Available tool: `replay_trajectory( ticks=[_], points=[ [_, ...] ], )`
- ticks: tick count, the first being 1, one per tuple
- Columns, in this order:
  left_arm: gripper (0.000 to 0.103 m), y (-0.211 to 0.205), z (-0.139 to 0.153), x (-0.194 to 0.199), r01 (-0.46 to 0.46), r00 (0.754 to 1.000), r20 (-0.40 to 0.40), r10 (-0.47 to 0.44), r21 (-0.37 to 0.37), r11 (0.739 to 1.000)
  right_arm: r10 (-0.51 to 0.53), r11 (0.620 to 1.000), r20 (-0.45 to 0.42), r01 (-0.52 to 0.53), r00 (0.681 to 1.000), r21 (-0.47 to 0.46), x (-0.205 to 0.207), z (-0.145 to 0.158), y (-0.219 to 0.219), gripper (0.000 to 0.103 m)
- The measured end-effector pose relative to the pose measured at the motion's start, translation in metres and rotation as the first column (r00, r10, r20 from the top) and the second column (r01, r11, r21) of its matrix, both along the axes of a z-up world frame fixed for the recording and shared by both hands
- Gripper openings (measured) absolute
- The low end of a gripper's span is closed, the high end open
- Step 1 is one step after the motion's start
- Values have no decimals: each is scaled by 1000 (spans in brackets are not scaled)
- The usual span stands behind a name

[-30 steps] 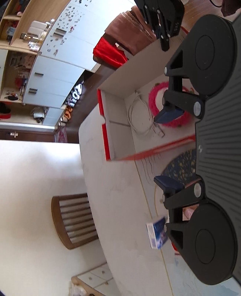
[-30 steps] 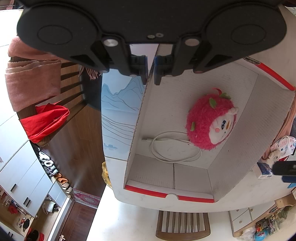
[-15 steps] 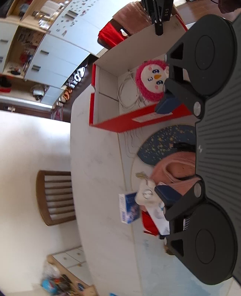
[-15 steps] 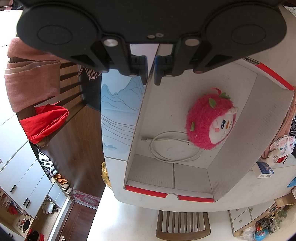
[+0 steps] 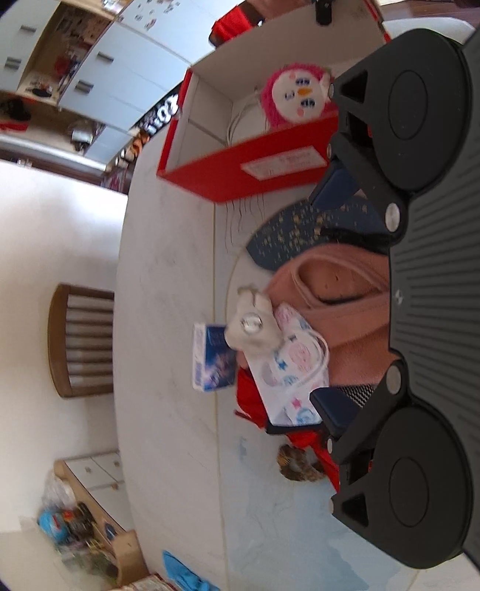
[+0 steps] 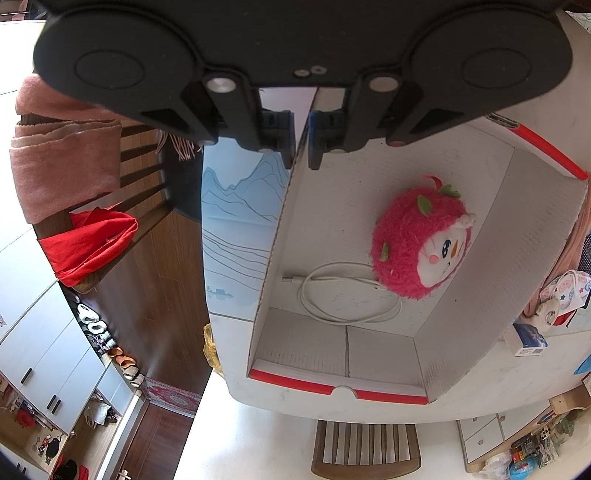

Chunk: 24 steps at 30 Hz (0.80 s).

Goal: Organize objects
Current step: 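Move the left gripper back over the pile toward the white plush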

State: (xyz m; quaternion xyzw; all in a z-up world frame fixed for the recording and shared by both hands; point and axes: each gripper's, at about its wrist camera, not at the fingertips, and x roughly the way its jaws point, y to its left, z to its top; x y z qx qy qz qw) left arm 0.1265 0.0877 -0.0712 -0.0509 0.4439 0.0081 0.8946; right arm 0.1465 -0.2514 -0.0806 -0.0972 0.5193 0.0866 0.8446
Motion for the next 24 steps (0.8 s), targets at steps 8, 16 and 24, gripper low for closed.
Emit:
replay_trajectory(
  ticks=[8,16,24],
  points=[
    [103,25,-26,3,-61,998,-21,60,-13,998,0,1000,0,0,1000,-2,0,0,0,6],
    [103,38,-39,17,-81,996,-23,82,26,996,-2,1000,-2,2,1000,-5,-1,0,0,6],
    [103,22,-34,50,-10,1000,-13,10,74,997,-3,1000,-3,3,1000,-6,-1,0,0,6]
  ],
)
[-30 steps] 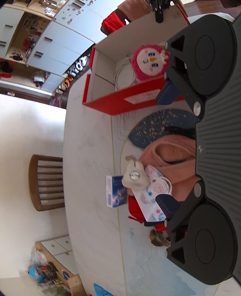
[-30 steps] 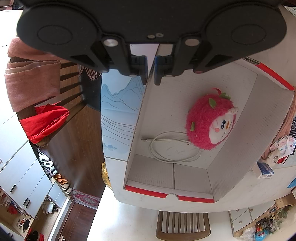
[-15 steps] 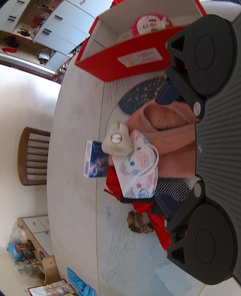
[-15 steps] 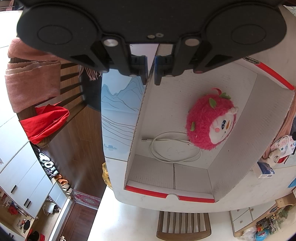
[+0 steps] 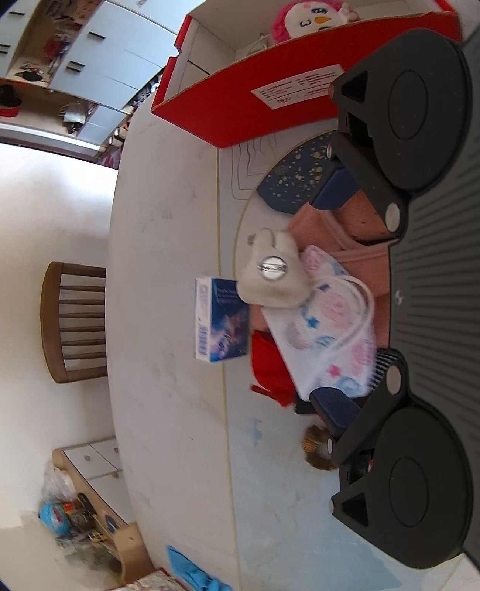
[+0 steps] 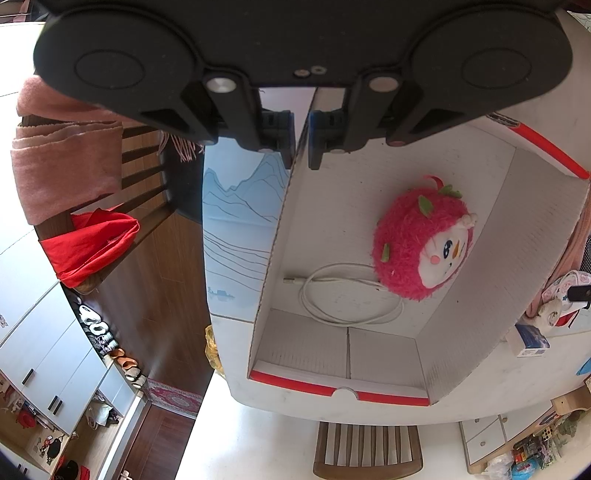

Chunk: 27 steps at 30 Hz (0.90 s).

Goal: Organize objects
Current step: 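Move the left gripper back over the pile toward the white plush, then close the left gripper on the white plush toy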

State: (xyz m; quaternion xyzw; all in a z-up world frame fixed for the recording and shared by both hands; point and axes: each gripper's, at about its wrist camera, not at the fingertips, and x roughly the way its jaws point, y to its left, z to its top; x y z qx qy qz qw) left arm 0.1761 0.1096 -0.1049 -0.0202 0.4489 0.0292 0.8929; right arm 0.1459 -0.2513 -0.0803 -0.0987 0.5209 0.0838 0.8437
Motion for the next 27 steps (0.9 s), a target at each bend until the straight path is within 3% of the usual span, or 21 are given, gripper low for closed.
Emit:
replay_trajectory(
  ticks=[8,18,20,23,25,27],
  points=[
    [103,-15,-8,30,34,999,2,-34,22,999,-8,1000,-5,8,1000,-1,0,0,-1,6],
    [102,-15,-19,51,12,1000,-2,-12,54,998,-12,1000,-7,12,1000,-7,1,1,1,6],
    [97,-15,-19,51,18,1000,2,-18,46,999,-14,1000,-9,14,1000,-6,1,1,1,6],
    [77,-16,-19,52,37,999,1,-37,39,999,-15,1000,-9,15,1000,-8,1,1,2,6],
    [56,-18,-21,52,51,999,-12,-51,49,997,-15,1000,-9,15,1000,-7,1,1,2,6],
    [56,-19,-22,50,63,998,-12,-62,60,996,-15,1000,-10,15,1000,-7,1,1,1,6]
  ],
)
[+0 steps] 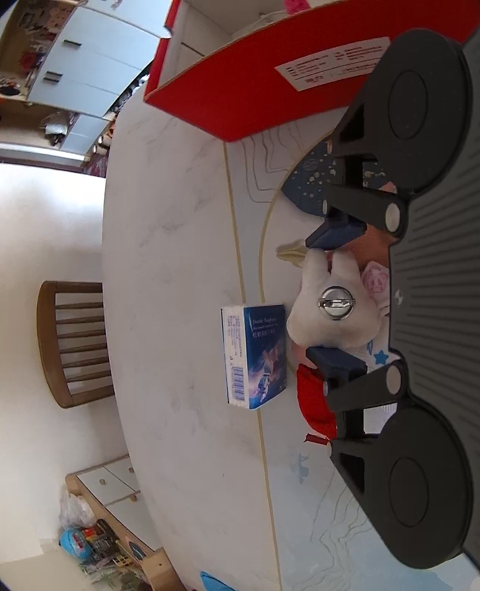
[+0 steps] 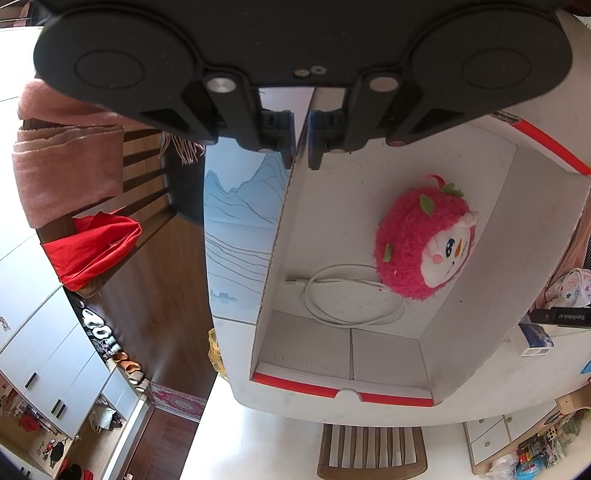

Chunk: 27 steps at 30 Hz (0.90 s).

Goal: Organize objects
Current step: 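Close the left gripper on the white plush toy, then carry the white plush with the left gripper into the box and release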

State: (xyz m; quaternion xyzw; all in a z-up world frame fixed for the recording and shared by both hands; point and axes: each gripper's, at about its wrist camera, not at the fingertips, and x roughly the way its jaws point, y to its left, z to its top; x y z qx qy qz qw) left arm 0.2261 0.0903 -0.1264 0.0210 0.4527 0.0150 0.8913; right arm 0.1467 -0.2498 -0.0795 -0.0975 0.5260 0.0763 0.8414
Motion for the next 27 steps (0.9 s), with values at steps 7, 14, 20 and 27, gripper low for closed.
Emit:
replay_trajectory(
  ticks=[7,14,20,27],
  points=[
    [55,-4,9,-9,6,1000,-10,-6,25,1000,1,1000,0,-1,1000,-2,0,0,2,6],
    [55,-7,31,-21,17,999,-29,-17,-11,1000,3,1000,-1,-3,1000,-5,1,0,1,6],
    [55,-20,56,-35,57,998,-11,-58,-47,997,7,1000,-1,-7,1000,-9,2,0,3,6],
    [55,-49,84,-48,143,990,22,-141,-74,987,15,1000,1,-15,1000,-13,3,-1,4,6]
  ],
)
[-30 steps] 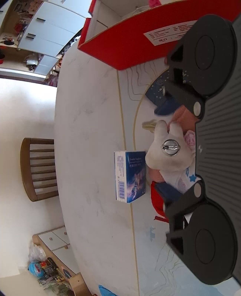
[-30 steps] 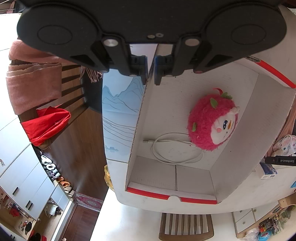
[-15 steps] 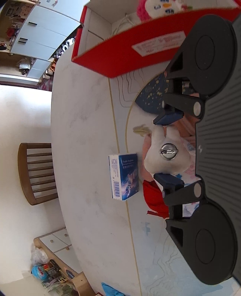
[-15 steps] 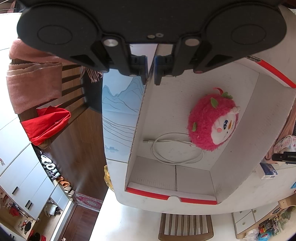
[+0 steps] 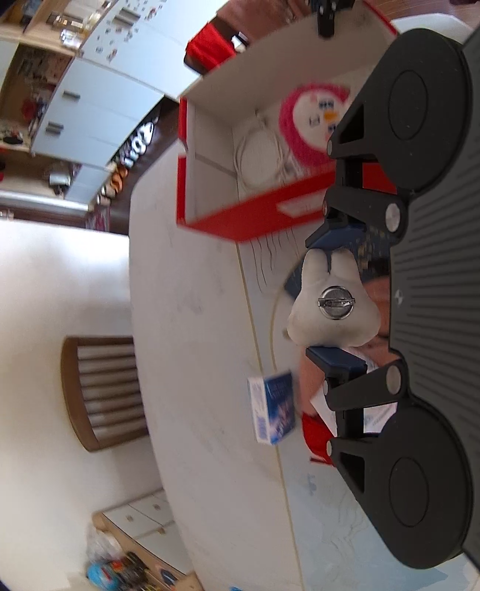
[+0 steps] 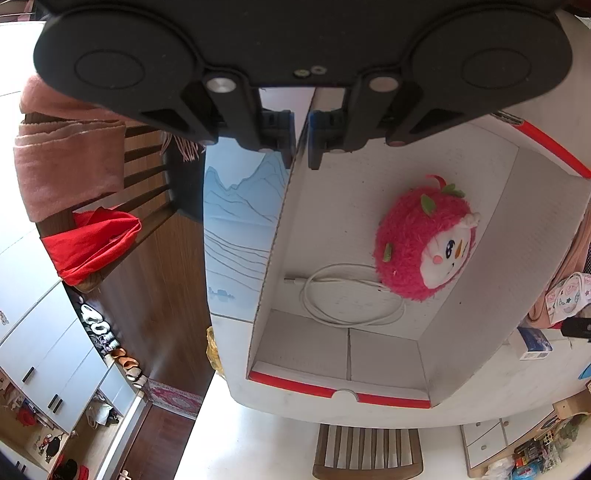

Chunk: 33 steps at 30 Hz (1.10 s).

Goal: Organize objects
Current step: 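Carry the white plush with the left gripper into the box and release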

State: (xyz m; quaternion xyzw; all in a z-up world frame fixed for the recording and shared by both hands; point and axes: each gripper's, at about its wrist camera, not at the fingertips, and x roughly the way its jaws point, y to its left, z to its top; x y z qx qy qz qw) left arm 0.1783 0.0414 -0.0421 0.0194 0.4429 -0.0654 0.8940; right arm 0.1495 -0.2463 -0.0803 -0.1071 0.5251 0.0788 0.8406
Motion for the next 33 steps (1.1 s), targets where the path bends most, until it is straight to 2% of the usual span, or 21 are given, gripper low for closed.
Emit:
replay_trajectory(
  ticks=[7,13,19,26,33],
  points=[
    [55,-41,21,-10,117,993,29,-117,-7,993,4,1000,1,-4,1000,6,1,0,-1,6],
    [55,-79,27,-15,213,977,28,-212,-32,977,4,1000,2,-4,1000,11,1,0,-1,6],
    [55,-119,12,-19,292,956,-2,-292,-40,956,6,1000,1,-6,1000,10,1,-1,0,6],
    [55,-148,-11,-20,331,941,-55,-334,-54,942,5,1000,1,-5,1000,11,1,-1,0,6],
    [55,-160,-33,-13,332,930,-143,-340,-72,940,4,1000,1,-4,1000,12,1,-1,0,6]
  ],
)
